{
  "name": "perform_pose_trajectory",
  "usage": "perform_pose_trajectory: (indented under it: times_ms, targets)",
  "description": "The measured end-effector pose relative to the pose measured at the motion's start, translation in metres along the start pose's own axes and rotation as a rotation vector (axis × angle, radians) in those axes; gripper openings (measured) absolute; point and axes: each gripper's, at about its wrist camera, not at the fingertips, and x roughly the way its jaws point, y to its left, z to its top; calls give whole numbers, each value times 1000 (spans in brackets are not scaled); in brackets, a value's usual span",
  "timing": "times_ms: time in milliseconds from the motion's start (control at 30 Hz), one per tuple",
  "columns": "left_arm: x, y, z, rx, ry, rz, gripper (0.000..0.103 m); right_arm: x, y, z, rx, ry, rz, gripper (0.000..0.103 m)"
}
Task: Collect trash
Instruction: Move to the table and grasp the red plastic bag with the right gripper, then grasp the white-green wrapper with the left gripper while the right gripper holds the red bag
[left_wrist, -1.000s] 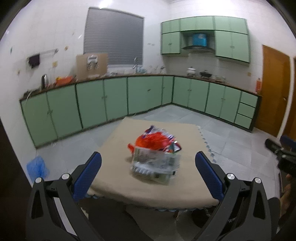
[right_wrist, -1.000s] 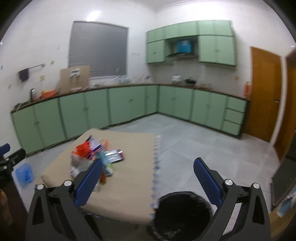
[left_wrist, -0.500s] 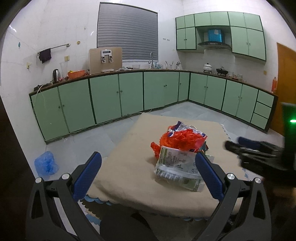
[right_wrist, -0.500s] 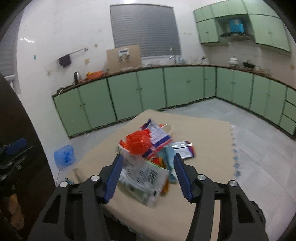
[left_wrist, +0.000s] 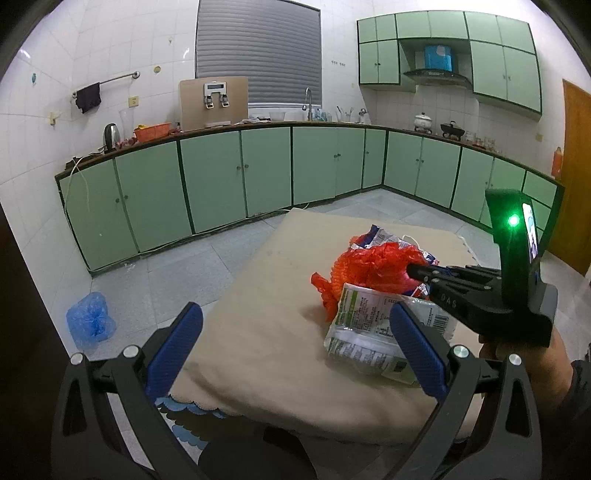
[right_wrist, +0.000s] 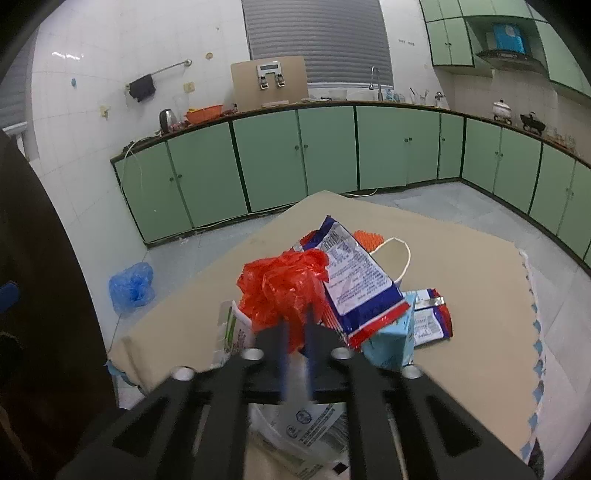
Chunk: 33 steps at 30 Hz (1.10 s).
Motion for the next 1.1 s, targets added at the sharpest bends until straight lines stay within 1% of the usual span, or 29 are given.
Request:
perform_pose_trajectory:
  times_ms: [100,233,400,467,533,567,633,700,733,800,933,1000,1067,1100]
  targets:
    - [-1,-5,0,-5,-8,-14,98,-12,-3,3,-11,-35,3,1]
    - [0,-18,-2,2,-20,-50,98,-30,-15,7,11,-77,-6,1]
    - [14,-40,-5,20,-17,-90,98,-54,-36,5,53,-120,-31,1]
    - [25,-49,-7,27,3,-102,98,-64,-45,1,66,-130,-46,1]
    - [38,-61,-8,25,31,-101,98,-74,-54,-8,62,-134,-93,1]
    - [46,-69,-9,17,63,-95,98,-77,-59,-13,65,-120,-118,1]
    - [56,-81,-12,6,105,-114,98,-86,-70,-24,84,-116,-149,1]
    - [63,-95,-18,3,129,-99,98,-95,-85,-36,112,-111,-180,1]
    - [67,-108,-22,6,140,-100,98,-99,-93,-42,131,-107,-194,1]
    - [72,-122,-29,14,153,-72,98,-106,-110,-54,176,-100,-205,1]
    - [92,-165,-47,73,190,-33,98,-111,-129,-69,222,-91,-201,1]
    - [97,-175,-54,93,193,9,98,-111,-138,-76,238,-88,-186,1]
    - [104,-182,-59,114,200,54,95,-111,-144,-80,250,-88,-176,1]
    - [108,-184,-60,124,207,64,86,-111,-146,-83,253,-87,-171,1]
